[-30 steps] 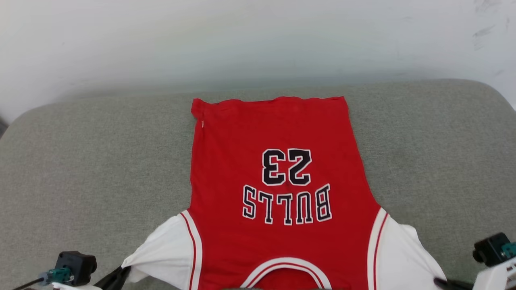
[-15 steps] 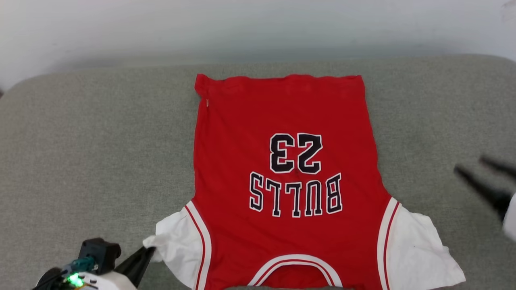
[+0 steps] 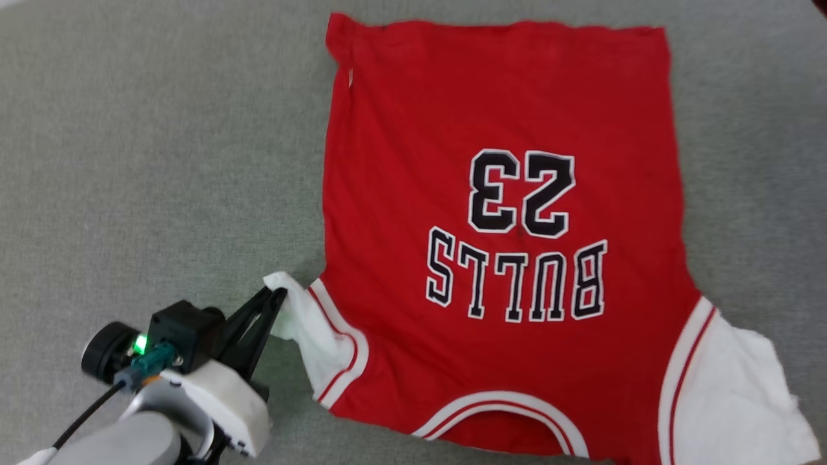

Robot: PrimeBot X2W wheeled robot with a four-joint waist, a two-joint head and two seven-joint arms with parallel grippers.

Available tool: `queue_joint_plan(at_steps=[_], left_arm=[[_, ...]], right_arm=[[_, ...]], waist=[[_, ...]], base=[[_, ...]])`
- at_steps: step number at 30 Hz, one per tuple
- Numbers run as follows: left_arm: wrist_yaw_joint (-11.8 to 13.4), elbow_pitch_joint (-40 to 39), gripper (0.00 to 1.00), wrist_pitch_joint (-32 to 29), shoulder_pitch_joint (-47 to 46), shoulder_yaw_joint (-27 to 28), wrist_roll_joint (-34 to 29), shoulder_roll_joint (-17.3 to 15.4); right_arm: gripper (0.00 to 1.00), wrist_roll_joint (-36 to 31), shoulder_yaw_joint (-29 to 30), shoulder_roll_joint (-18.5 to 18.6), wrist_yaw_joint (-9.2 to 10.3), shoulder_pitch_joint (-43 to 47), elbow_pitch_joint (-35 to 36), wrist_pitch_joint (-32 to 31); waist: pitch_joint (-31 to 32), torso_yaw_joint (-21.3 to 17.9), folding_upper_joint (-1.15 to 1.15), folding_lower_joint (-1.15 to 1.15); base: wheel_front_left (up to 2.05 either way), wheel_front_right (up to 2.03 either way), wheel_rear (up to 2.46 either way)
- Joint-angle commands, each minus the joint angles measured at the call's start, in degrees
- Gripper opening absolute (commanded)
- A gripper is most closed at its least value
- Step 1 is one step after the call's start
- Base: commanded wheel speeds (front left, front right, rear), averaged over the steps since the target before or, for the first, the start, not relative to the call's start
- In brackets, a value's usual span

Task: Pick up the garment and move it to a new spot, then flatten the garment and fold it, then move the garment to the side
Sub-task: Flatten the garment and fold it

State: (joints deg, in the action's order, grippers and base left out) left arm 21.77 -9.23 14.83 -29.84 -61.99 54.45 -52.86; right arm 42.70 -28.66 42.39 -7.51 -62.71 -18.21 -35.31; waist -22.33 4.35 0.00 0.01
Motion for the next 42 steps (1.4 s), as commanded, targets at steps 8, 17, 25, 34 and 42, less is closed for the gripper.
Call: queue_joint_plan(at_steps=[8, 17, 25, 34, 42], left_arm=[[0.9, -1.4, 0.0, 0.3, -5.5, 0.5, -5.1, 3.0], [2.4, -4.1, 0.0, 0.3, -8.9, 1.0, -8.9, 4.9], [3.9, -5.7, 0.0, 0.4, -8.7, 2.2, -10.5, 5.1], [4.6, -5.1, 0.0, 0.4, -5.4, 3.1, -10.0, 4.3], [5.3, -4.8, 0.0, 0.4, 0.5, 4.4, -8.3, 3.5]], right_arm=[[1.0, -3.8, -2.7, -5.1, 0.04, -12.7, -9.0, -21.5], [1.0, -9.6, -0.8, -9.6, 0.04, -14.6, -16.5, -27.2], [0.79, -9.6, -1.7, -10.9, 0.03, -6.8, -19.9, -27.4], [0.0, -8.0, -0.4, -10.0, 0.04, -10.6, -16.6, -21.4], [0.0, -2.2, -5.2, -5.9, 0.04, -4.9, -11.1, -15.0]], waist=[[-10.4, 6.6, 0.0, -0.01], [-16.8, 9.3, 0.0, -0.01], [-17.6, 9.1, 0.0, -0.01], [-12.0, 7.5, 0.0, -0.01], [-2.8, 3.6, 0.0, -0.01]], base=[[0.0, 0.0, 0.0], [0.0, 0.0, 0.0], [0.0, 0.0, 0.0], [0.0, 0.0, 0.0], [0.0, 0.0, 0.0]])
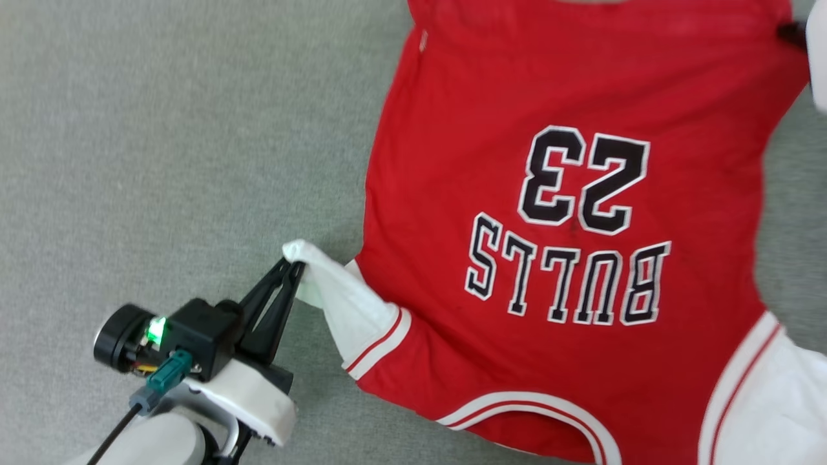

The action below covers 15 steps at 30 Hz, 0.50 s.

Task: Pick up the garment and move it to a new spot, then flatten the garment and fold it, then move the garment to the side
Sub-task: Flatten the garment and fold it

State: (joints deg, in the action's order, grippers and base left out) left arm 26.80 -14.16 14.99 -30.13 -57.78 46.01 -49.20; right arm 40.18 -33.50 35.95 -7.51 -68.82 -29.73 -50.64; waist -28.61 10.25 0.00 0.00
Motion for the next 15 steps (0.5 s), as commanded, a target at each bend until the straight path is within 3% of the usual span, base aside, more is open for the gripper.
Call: queue_joint_plan(at_steps=[1, 9, 15], left_arm=[[0.4, 0.0, 0.0, 0.3, 1.5, 0.3, 0.4, -0.1], [1.2, 0.2, 0.0, 0.2, 8.3, 1.4, 1.8, -1.3], [1.9, -0.5, 0.0, 0.2, 12.4, 2.6, 2.4, -1.6]], right_arm=[[0.0, 1.2, -1.4, 1.7, 0.04, 2.4, 2.0, 1.1], [0.0, 8.2, -7.3, 14.2, 0.04, 17.4, 15.9, 7.4], [0.0, 13.0, -5.3, 21.7, 0.04, 33.3, 21.7, 13.4]], waist=[[4.4, -2.8, 0.0, 0.0], [11.8, -5.8, 0.0, 0.0], [15.3, -7.2, 0.0, 0.0]], base=[[0.0, 0.0, 0.0], [0.0, 0.0, 0.0], [0.0, 0.0, 0.0]])
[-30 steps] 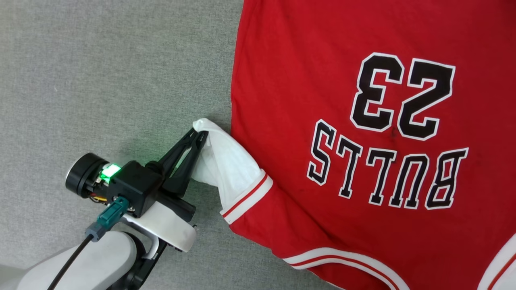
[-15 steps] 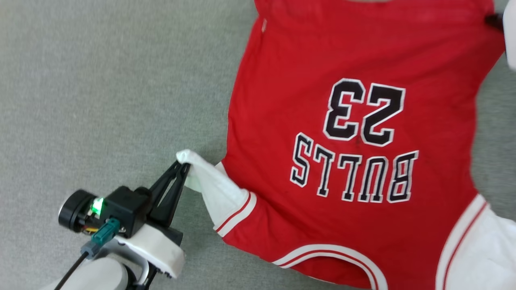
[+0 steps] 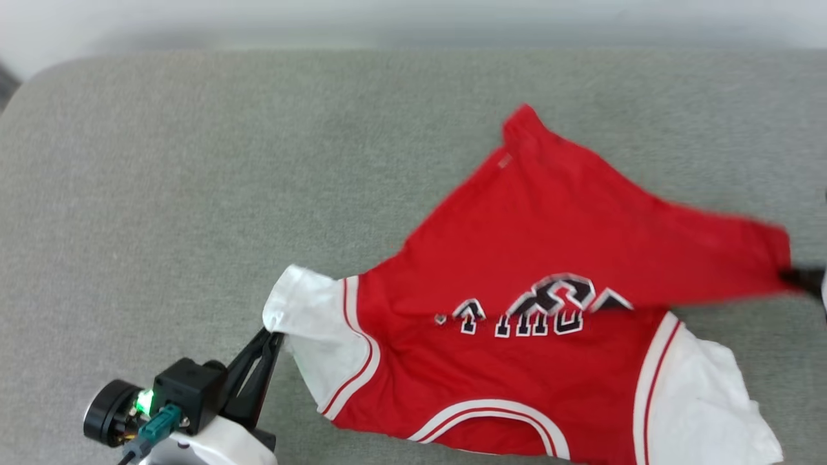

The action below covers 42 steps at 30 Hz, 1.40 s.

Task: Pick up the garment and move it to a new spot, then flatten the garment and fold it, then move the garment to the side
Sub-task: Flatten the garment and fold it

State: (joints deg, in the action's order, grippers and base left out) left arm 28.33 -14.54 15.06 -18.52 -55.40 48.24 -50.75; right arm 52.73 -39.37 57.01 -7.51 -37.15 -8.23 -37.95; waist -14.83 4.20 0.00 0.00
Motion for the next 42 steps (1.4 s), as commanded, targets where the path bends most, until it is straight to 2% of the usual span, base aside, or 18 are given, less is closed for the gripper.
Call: queue_joint_plan(at_steps=[1, 7, 11, 14, 15, 16, 17, 25, 28, 33, 38, 42], left_arm=[[0.3, -0.2, 0.0, 0.2, 1.2, 0.4, 0.2, 0.0], [-0.2, 0.0, 0.0, 0.2, 3.4, 1.3, 0.1, -0.4], [-0.4, 0.1, 0.0, 0.1, 4.3, 1.7, 0.1, -0.4], [-0.5, 0.3, 0.0, 0.1, 4.6, 2.0, 0.1, -0.4], [-0.7, 0.4, 0.0, 0.1, 4.8, 1.8, 0.1, -0.4], [-0.8, 0.4, 0.0, 0.1, 4.8, 1.8, 0.2, -0.4], [-0.8, 0.5, 0.0, 0.1, 4.8, 1.8, 0.2, -0.3], [-1.2, 0.3, 0.0, -0.1, 3.3, 1.8, -0.7, 0.3], [-1.8, 0.3, 0.0, -0.4, 1.7, 1.6, -1.4, 0.8], [-3.1, 0.7, 0.0, -0.9, -1.5, 1.3, -2.9, 2.3], [-4.1, 1.5, 0.0, -1.1, -4.5, 1.1, -4.3, 4.2], [-4.7, 2.0, 0.0, -1.0, -6.1, 1.0, -5.0, 5.6]], right_arm=[[0.0, 1.1, 1.1, 1.4, 0.04, 4.5, 0.6, 1.5], [0.0, 4.9, 3.9, 2.6, 0.04, 20.8, 1.0, 4.2], [0.0, 5.2, 5.3, 0.5, 0.04, 29.5, 0.4, 4.7], [0.0, 4.5, 7.9, -1.4, 0.04, 32.2, 0.1, 5.3], [0.05, 4.1, 8.9, -2.1, 0.04, 32.5, 0.2, 5.7], [0.45, 3.6, 9.7, -2.5, 0.04, 32.6, 0.8, 5.3], [1.0, 2.6, 10.5, -2.3, 0.04, 32.2, 1.7, 4.9], [1.0, -1.6, 21.7, -2.0, 0.04, 22.4, 11.6, 1.2], [1.0, -4.5, 22.5, -2.2, 0.04, 15.9, 14.7, -2.6], [1.0, -8.3, 17.6, -4.8, 0.04, 3.2, 14.9, -11.4], [1.0, -11.9, 10.1, -9.0, 0.04, -8.1, 9.1, -19.1], [1.0, -13.1, 5.5, -12.3, 0.04, -13.9, 3.3, -22.4]], waist=[[1.8, -1.4, 0.0, 0.0], [3.1, -2.2, 0.0, 0.0], [3.2, -2.4, 0.0, 0.0], [2.9, -2.6, 0.0, 0.0], [2.8, -2.6, 0.0, 0.0], [2.7, -2.7, 0.0, 0.0], [2.7, -2.7, 0.0, 0.0], [0.7, -1.8, 0.0, 0.0], [-1.1, -0.6, 0.0, 0.0], [-4.8, 1.7, 0.0, 0.0], [-8.5, 3.9, 0.0, 0.0], [-10.9, 5.2, 0.0, 0.0]], base=[[0.0, 0.0, 0.0], [0.0, 0.0, 0.0], [0.0, 0.0, 0.0], [0.0, 0.0, 0.0], [0.0, 0.0, 0.0], [0.0, 0.0, 0.0], [0.0, 0.0, 0.0], [0.0, 0.0, 0.0], [0.0, 0.0, 0.0], [0.0, 0.0, 0.0], [0.0, 0.0, 0.0], [0.0, 0.0, 0.0]])
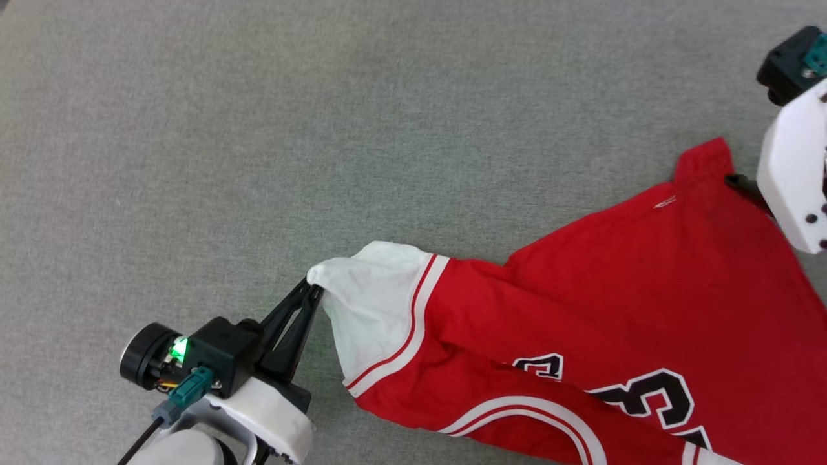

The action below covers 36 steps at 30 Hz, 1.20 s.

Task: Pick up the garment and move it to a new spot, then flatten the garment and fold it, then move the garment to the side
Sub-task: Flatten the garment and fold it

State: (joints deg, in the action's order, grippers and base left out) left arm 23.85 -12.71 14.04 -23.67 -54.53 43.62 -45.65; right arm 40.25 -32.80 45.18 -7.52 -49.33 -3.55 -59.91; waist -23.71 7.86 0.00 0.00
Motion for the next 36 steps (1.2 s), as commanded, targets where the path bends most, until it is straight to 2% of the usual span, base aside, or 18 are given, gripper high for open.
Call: queue_joint_plan(at_steps=[1, 7, 12, 13, 14, 15, 20, 26, 36], left_arm=[[-0.2, 0.2, 0.0, 0.1, -1.3, 0.1, -0.7, 0.7], [-0.6, 0.5, 0.0, 0.3, -2.8, 0.3, -1.3, 1.8], [-0.8, 1.1, 0.0, 0.4, -3.3, 0.5, -1.5, 2.3], [-0.8, 1.3, 0.0, 0.4, -3.3, 0.5, -1.5, 2.4], [-0.8, 1.3, 0.0, 0.4, -3.3, 0.5, -1.5, 2.4], [-0.8, 1.5, 0.0, 0.4, -3.2, 0.5, -1.5, 2.4], [-0.8, 2.4, 0.0, 0.6, -2.1, 0.8, -1.1, 2.3], [-0.2, 2.9, 0.0, 0.8, -1.2, 1.7, -0.8, 1.5], [-2.0, 2.0, 0.0, -0.5, -7.6, 4.7, -2.7, -1.6]], right_arm=[[1.0, -0.5, -1.9, -1.4, 0.06, -2.7, -2.9, -0.5], [1.0, -0.3, -6.4, -4.7, 0.04, -5.1, -11.9, 0.5], [1.0, 1.2, -12.0, -6.0, 0.05, -1.9, -16.7, 2.7], [0.47, 1.6, -13.1, -5.9, 0.03, -1.5, -17.1, 2.9], [0.47, 1.6, -13.1, -5.9, 0.03, -1.5, -17.1, 2.9], [0.0, 2.1, -13.9, -5.9, 0.03, -1.4, -17.3, 3.8], [0.0, 4.0, -14.7, -4.9, 0.04, -4.9, -16.2, 9.8], [0.0, 6.5, -13.4, -3.9, 0.06, -6.6, -14.2, 20.5], [0.0, 6.6, -9.4, -3.9, 0.06, -6.1, -12.3, 35.6]], waist=[[-2.6, 1.8, 0.0, 0.0], [-5.4, 3.1, 0.0, 0.0], [-6.0, 3.2, 0.0, 0.0], [-5.9, 3.2, 0.0, 0.0], [-5.9, 3.2, 0.0, 0.0], [-5.7, 3.0, 0.0, 0.0], [-2.8, 1.7, 0.0, 0.0], [2.8, -0.4, 0.0, 0.0], [8.1, -4.2, 0.0, 0.0]], base=[[0.0, 0.0, 0.0], [0.0, 0.0, 0.0], [0.0, 0.0, 0.0], [0.0, 0.0, 0.0], [0.0, 0.0, 0.0], [0.0, 0.0, 0.0], [0.0, 0.0, 0.0], [0.0, 0.0, 0.0], [0.0, 0.0, 0.0]])
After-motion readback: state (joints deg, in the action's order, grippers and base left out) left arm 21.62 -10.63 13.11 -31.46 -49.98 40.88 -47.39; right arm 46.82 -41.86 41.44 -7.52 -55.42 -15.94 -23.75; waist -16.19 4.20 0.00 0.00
